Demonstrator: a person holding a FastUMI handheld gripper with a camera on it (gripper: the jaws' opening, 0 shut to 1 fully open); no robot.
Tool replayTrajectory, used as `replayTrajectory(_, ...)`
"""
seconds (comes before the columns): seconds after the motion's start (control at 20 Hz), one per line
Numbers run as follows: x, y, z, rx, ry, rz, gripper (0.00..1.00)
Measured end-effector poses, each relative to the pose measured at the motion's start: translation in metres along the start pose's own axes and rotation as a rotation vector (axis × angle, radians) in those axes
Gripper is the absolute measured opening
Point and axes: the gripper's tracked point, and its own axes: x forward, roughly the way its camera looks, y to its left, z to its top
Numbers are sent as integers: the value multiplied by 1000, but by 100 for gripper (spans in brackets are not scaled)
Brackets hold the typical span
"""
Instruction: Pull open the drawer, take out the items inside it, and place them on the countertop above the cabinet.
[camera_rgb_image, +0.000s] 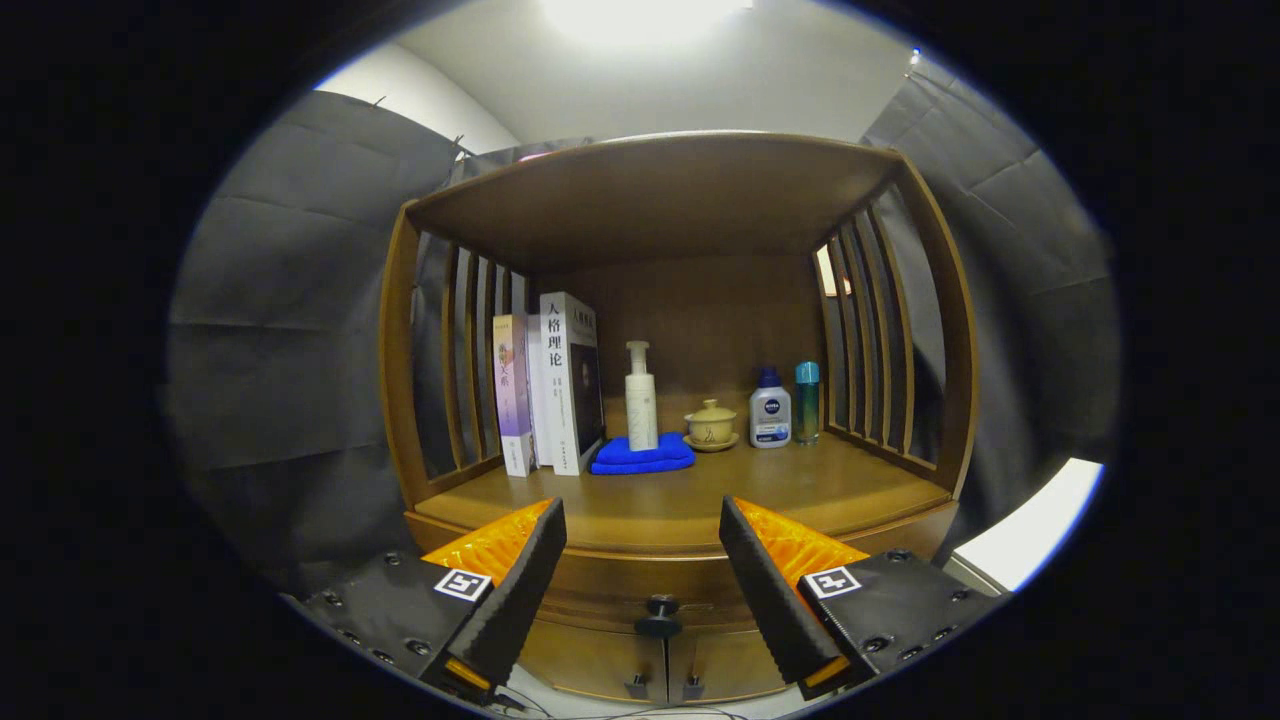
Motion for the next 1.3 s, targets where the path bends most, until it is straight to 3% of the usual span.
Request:
replayTrajectory(0.85,28,-22,-100,23,175,-8,98)
replayTrajectory(1.15,29,-18,-126,16,227,7,89)
replayTrajectory(1.3,31,-13,-139,10,250,17,75)
